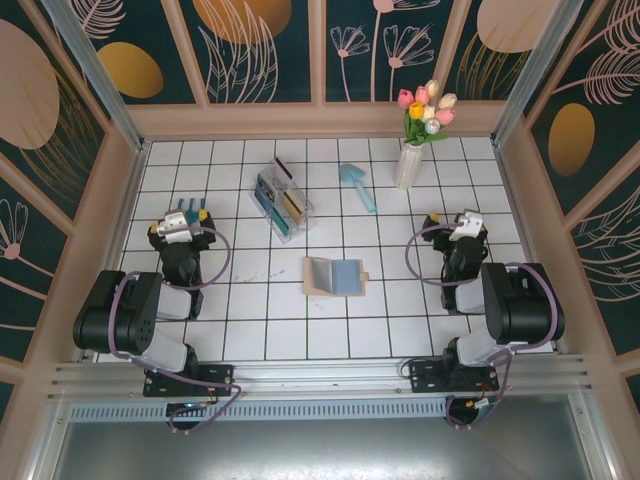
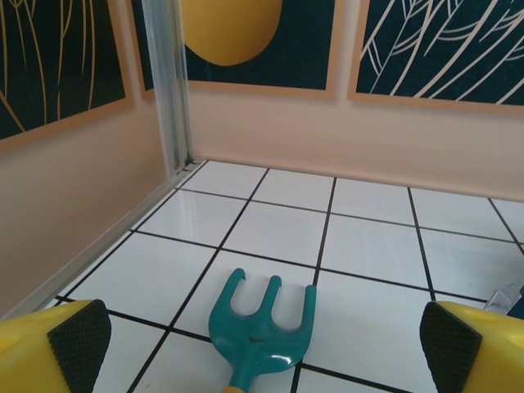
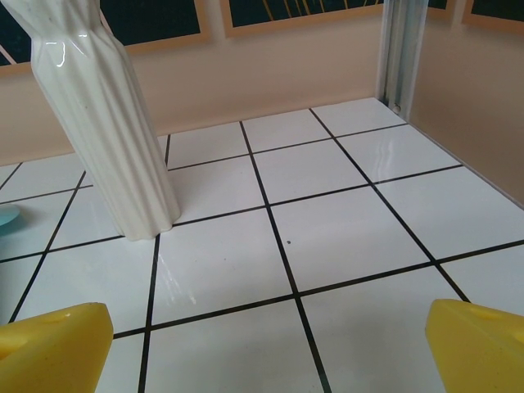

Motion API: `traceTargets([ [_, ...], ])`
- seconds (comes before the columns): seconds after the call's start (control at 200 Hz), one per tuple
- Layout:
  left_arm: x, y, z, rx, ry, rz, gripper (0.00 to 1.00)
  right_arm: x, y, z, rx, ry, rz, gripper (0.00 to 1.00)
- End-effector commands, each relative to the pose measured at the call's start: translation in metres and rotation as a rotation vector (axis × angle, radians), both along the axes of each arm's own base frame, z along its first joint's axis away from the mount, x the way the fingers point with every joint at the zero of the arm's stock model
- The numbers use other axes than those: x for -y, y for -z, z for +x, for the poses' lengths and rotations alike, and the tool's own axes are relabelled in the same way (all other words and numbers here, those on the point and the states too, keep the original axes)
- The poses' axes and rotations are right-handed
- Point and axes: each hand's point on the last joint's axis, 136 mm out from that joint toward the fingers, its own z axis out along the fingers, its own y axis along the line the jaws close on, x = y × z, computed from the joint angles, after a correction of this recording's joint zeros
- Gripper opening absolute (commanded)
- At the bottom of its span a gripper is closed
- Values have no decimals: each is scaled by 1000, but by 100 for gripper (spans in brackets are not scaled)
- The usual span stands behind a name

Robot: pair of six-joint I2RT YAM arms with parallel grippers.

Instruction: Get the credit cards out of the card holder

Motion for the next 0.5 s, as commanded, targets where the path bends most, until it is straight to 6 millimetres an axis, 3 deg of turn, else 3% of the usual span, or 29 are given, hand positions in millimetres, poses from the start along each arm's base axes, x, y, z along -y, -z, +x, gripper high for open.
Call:
traceTargets([
  [0.0, -2, 0, 1, 1, -10, -19, 99, -1, -8, 5, 28, -14, 1, 99],
  [0.495, -1, 2, 5, -13, 1, -20, 99, -1, -8, 5, 28, -15, 1, 99],
])
